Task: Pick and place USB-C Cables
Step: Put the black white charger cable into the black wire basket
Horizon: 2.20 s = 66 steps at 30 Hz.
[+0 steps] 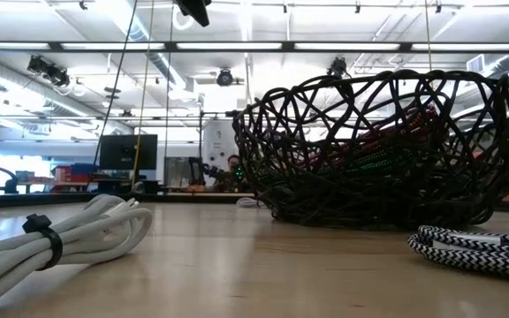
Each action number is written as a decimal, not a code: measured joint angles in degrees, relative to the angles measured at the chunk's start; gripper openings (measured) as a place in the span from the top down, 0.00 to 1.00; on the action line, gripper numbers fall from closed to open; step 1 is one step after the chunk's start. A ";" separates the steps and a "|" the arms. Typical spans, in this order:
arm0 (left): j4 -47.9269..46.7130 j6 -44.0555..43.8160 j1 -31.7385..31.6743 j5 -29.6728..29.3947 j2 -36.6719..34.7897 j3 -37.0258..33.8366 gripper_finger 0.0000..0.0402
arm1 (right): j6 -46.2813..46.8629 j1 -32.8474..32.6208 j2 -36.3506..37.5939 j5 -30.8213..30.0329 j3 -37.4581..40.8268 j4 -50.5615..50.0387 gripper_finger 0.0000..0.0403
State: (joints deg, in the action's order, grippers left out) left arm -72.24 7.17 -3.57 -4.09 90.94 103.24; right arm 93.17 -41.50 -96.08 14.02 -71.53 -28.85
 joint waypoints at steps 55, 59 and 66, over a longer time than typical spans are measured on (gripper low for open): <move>1.24 4.03 0.07 0.10 0.02 -0.02 1.00 | 11.83 -2.89 -20.12 -2.02 -3.36 3.50 0.53; 1.26 4.01 0.09 0.10 0.02 -0.02 1.00 | 11.63 -2.26 -20.12 -2.91 -3.34 0.76 0.53; 1.21 4.03 0.09 0.10 0.02 -0.02 1.00 | 11.67 -1.42 -20.12 -4.71 -3.34 0.17 0.53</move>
State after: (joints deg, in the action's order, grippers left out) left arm -71.02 11.20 -3.49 -3.99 90.96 103.22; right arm 104.84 -42.93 -116.20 9.32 -74.87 -28.67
